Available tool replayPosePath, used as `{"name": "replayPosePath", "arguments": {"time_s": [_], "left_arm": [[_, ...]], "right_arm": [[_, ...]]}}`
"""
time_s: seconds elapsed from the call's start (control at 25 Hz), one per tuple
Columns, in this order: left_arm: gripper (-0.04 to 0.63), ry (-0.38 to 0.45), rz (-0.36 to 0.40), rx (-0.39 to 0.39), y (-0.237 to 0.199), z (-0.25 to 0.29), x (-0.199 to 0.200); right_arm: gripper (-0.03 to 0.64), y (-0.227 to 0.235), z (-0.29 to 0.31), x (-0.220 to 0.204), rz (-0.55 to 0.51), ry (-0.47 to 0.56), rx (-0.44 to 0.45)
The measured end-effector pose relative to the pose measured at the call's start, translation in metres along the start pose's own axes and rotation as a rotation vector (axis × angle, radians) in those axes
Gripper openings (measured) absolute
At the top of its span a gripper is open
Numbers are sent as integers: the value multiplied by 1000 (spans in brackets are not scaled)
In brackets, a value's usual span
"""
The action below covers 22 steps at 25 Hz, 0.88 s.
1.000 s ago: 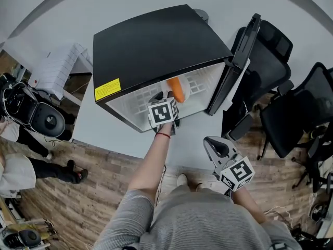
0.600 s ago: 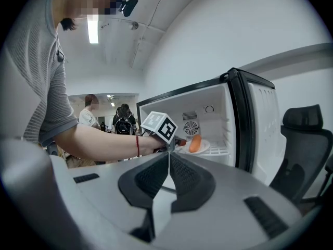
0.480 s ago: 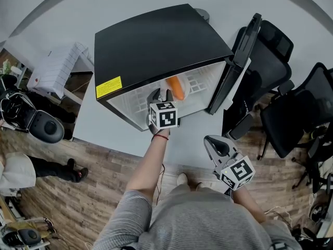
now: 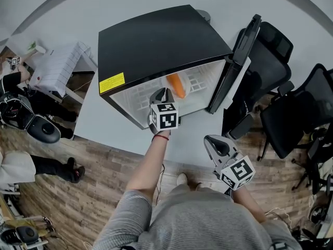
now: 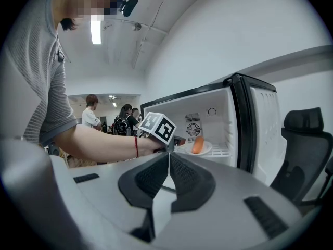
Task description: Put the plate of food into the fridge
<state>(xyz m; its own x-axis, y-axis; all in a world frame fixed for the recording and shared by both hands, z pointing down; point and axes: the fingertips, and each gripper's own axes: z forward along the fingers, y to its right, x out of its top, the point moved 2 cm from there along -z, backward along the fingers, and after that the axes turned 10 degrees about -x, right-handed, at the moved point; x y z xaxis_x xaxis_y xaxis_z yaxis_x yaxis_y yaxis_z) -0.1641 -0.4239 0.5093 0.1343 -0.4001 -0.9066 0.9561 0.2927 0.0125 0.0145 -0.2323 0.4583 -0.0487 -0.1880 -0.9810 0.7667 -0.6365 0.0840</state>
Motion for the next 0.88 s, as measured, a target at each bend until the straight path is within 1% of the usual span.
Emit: {"name": "replayPosePath", "arguments": {"time_s": [0.04,0.12,0.48,0.88], "left_arm": [[20,-2,2,-2,1,-1,0],[11,-7,-6,-15,3,-2,-2],[11,-3,-35,-43,10,-13,-3],[11,37,-29,-68,33,-40,2]], "right_arm": [[15,0,-1,0,-1,2,0],[15,-1,-3,0,-2,3,0],[15,-7,-15,2,-5,9,2],[15,-11,-30,4,-9,23,12]]}}
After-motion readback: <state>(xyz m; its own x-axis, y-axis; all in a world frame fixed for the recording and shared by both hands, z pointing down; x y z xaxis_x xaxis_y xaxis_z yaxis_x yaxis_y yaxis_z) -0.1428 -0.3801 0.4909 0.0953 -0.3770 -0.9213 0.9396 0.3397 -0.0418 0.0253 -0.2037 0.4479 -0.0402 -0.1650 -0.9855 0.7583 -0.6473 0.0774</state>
